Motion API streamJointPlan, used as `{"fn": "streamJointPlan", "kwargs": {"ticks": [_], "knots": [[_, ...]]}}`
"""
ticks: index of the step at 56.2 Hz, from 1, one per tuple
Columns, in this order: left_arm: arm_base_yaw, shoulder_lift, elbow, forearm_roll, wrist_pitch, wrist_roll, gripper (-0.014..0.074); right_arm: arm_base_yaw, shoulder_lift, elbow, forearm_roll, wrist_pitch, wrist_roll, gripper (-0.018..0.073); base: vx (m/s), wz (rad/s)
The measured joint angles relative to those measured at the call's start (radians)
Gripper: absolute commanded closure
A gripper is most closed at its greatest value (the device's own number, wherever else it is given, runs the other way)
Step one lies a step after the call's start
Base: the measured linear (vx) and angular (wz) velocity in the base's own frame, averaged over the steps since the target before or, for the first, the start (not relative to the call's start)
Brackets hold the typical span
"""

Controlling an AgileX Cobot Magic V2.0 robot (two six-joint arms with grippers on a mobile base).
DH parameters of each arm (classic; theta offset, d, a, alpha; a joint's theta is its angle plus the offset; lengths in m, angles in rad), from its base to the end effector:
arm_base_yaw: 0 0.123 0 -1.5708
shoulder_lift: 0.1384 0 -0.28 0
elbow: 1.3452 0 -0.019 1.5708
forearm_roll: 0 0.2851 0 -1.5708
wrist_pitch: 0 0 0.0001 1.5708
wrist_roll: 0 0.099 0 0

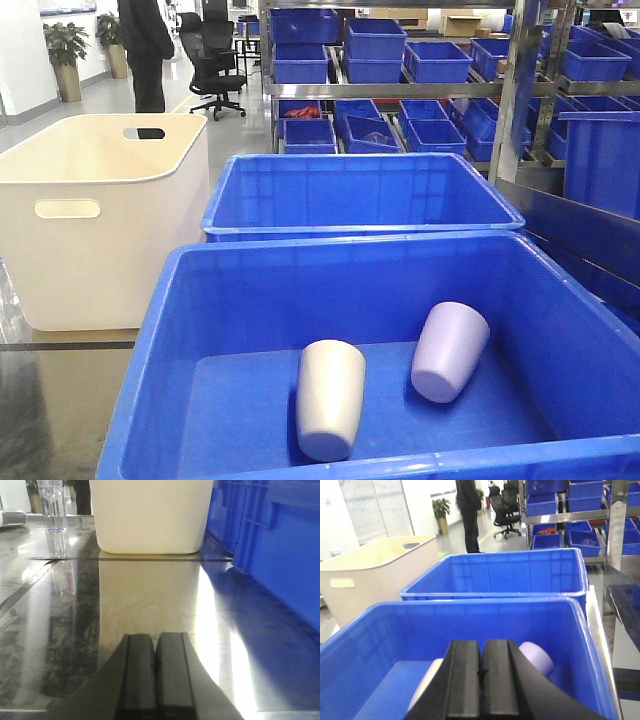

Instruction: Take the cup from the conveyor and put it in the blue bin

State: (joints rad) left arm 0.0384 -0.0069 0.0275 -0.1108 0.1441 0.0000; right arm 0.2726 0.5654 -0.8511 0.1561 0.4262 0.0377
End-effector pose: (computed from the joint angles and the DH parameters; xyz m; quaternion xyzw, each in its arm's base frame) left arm 0.1043 0.0024 0.1900 -0.0489 0.7320 -0.0300 0.6788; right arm 0.1368 0.0449 0.4208 -0.0556 0.7219 0.1774 0.6665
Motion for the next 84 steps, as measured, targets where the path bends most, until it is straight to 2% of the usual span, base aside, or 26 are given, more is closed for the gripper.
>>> {"fn": "streamJointPlan", "kwargs": {"ticks": [9,20,32,42,50,84], "knots": [[0.0,0.0,0.0,0.0,0.0,0.0,0.0603,0.0,-0.288,0.187,0.0,-0.005,0.0,0.0568,0.0,0.0],[0.0,0.0,0.0,0.0,0.0,0.0,0.0604,-0.054,-0.559,0.432,-0.096,-0.008,0.0,0.0568,0.0,0.0],[0.0,0.0,0.0,0.0,0.0,0.0,0.0604,-0.159,-0.58,0.685,-0.128,-0.022,0.041,0.0568,0.0,0.0],[0.0,0.0,0.0,0.0,0.0,0.0,0.0604,-0.253,-0.58,0.862,-0.156,-0.166,0.092,0.0568,0.0,0.0],[0.0,0.0,0.0,0.0,0.0,0.0,0.0604,-0.287,-0.58,0.88,-0.18,-0.24,0.093,0.0568,0.0,0.0],[0.0,0.0,0.0,0.0,0.0,0.0,0.0604,-0.292,-0.58,0.88,-0.214,-0.239,0.093,0.0568,0.0,0.0]]}}
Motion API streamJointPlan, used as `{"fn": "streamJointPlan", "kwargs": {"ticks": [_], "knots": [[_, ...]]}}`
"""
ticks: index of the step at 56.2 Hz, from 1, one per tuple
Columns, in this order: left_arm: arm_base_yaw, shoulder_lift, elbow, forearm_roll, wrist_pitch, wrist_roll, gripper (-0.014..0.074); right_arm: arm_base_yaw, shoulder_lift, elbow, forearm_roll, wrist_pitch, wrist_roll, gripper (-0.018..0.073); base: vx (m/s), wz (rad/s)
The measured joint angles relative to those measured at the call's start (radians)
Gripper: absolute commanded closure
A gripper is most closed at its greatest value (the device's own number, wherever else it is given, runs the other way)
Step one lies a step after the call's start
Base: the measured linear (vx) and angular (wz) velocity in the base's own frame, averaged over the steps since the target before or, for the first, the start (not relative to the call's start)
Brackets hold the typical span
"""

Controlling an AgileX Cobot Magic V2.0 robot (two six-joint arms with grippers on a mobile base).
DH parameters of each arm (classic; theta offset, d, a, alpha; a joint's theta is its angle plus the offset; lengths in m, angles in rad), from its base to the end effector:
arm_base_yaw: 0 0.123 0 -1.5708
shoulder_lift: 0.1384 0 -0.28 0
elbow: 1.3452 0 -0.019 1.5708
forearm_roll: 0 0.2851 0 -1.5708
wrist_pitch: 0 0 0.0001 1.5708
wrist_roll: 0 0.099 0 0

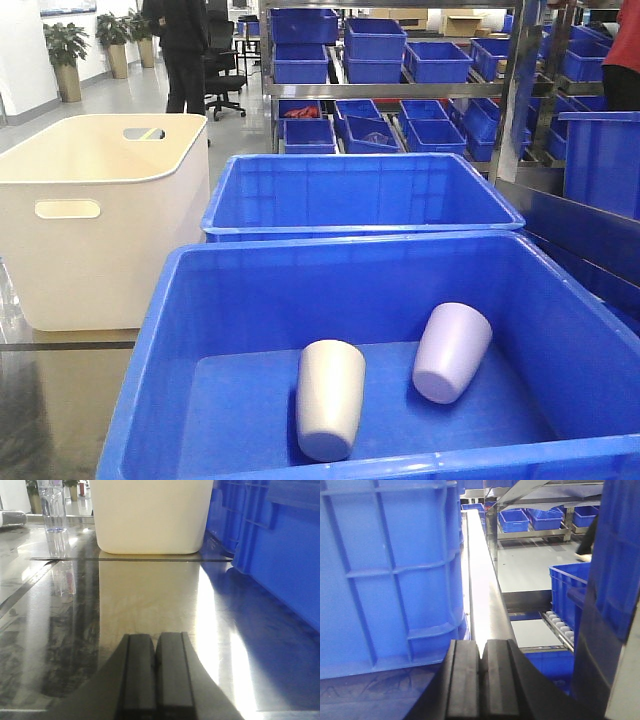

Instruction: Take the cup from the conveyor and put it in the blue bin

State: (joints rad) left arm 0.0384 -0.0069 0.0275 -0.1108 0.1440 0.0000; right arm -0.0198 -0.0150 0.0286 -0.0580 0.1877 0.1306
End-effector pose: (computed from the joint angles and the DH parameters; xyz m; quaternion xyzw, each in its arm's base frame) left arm 0.1043 0.0024 0.1900 -0.0489 0.7320 -0.0300 0.6789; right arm 0.1034 -0.0031 0.1860 0.0384 0.7452 0.0139 0.6656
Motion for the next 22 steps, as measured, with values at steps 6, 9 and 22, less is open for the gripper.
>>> {"fn": "streamJointPlan", "kwargs": {"ticks": [6,9,22], "knots": [[0.0,0.0,0.0,0.0,0.0,0.0,0.0604,0.0,0.0,0.0,0.0,0.0,0.0,0.0568,0.0,0.0],[0.0,0.0,0.0,0.0,0.0,0.0,0.0604,0.0,0.0,0.0,0.0,0.0,0.0,0.0568,0.0,0.0],[0.0,0.0,0.0,0.0,0.0,0.0,0.0604,0.0,0.0,0.0,0.0,0.0,0.0,0.0568,0.0,0.0]]}}
